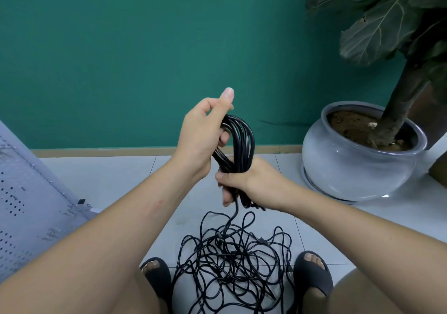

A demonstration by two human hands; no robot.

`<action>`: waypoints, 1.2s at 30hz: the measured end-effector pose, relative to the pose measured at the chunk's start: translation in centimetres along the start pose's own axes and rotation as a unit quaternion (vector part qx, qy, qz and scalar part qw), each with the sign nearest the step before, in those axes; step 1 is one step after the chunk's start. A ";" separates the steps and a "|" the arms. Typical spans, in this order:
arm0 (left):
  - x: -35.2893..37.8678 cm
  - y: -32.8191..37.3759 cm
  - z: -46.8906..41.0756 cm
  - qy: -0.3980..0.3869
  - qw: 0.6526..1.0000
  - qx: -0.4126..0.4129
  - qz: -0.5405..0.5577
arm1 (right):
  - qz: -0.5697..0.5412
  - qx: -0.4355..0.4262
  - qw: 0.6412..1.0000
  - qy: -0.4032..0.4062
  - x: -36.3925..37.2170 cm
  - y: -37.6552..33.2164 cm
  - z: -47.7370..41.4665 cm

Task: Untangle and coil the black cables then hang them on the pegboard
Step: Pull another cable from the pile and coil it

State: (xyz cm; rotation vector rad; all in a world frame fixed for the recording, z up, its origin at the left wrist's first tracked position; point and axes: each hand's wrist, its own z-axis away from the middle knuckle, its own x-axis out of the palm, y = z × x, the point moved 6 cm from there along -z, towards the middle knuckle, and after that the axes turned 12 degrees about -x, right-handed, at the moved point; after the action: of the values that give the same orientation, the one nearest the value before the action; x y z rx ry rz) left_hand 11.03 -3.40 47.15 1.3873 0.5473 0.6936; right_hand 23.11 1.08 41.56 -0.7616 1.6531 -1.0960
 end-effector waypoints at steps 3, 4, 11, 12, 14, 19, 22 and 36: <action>0.5 -1.1 -0.2 -0.046 0.998 -0.043 0.024 | -0.012 -0.009 0.999 0.046 -2.1 0.0 -0.1; 0.7 -1.8 -0.2 -0.060 0.996 -0.057 0.030 | -0.016 -0.014 0.998 0.060 -2.8 0.1 -0.1; 3.5 -7.7 1.0 -0.184 0.965 -0.091 -0.162 | -0.072 -0.063 0.979 0.182 -7.0 -0.9 -0.1; 3.8 -8.8 1.2 -0.199 0.957 -0.093 -0.190 | -0.087 -0.066 0.974 0.199 -7.5 -1.0 -0.1; 4.2 -10.7 1.6 -0.206 0.945 -0.094 -0.236 | -0.112 -0.080 0.964 0.227 -8.5 -1.3 0.0; 4.3 -14.7 1.6 -0.208 0.930 -0.102 -0.285 | -0.185 -0.095 0.934 0.290 -9.5 -2.0 0.3; 4.3 -15.6 1.8 -0.212 0.935 -0.126 -0.256 | -0.176 -0.103 0.917 0.344 -10.0 -2.3 0.4; 7.7 -15.9 6.5 -0.346 0.856 -0.157 -0.350 | -0.077 -0.093 0.874 0.470 -12.3 -1.0 -0.2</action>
State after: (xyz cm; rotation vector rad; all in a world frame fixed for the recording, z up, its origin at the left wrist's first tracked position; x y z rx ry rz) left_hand 22.85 -3.04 32.52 0.9281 0.2954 -0.3112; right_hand 26.98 11.35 47.16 -0.4896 2.5736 -1.5771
